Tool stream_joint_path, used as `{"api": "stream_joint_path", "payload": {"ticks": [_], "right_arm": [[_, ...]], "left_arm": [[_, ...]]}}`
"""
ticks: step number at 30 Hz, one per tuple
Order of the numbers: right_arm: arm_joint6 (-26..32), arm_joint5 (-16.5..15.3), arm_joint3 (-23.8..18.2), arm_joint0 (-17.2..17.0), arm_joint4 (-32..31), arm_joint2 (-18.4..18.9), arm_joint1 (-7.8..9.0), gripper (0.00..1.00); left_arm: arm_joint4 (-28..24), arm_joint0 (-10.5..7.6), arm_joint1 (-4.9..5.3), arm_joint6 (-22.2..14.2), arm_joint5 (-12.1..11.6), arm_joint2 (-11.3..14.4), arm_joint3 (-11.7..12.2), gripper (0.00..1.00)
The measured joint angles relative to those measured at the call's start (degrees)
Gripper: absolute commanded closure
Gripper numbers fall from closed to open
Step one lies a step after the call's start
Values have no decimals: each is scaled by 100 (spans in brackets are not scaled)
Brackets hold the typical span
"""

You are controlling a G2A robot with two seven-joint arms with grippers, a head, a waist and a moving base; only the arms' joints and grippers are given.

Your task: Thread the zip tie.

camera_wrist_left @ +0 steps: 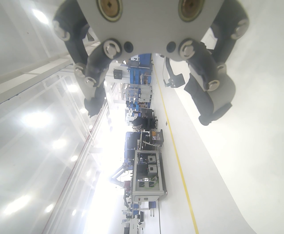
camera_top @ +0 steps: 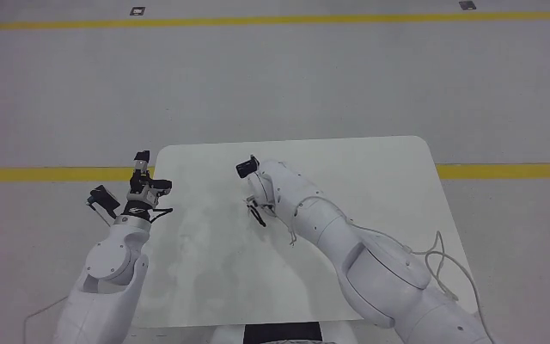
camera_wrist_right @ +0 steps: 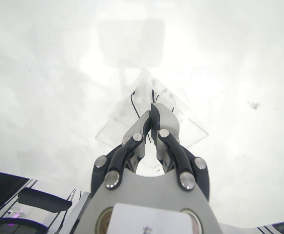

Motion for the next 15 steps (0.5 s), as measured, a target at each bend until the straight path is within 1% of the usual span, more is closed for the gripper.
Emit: {"api": "stream_joint_path", "payload": {"ticks": [4, 5, 7, 9, 15], "right_arm": [[33, -63, -70, -30, -88, 60, 60, 99], [35, -54, -84, -45, -113, 67, 70, 84], [33, -20, -124, -78, -157, 80, 85, 76], [28, 21, -177, -123, -209, 90, 98, 75], [77, 16, -296, -214, -320, 119, 125, 78]], "left_arm": [[0, 0, 0, 0, 0, 0, 0, 0], [0, 0, 0, 0, 0, 0, 0, 0], [0, 0, 0, 0, 0, 0, 0, 0], [0, 0, 0, 0, 0, 0, 0, 0], [0, 0, 0, 0, 0, 0, 0, 0]]}}
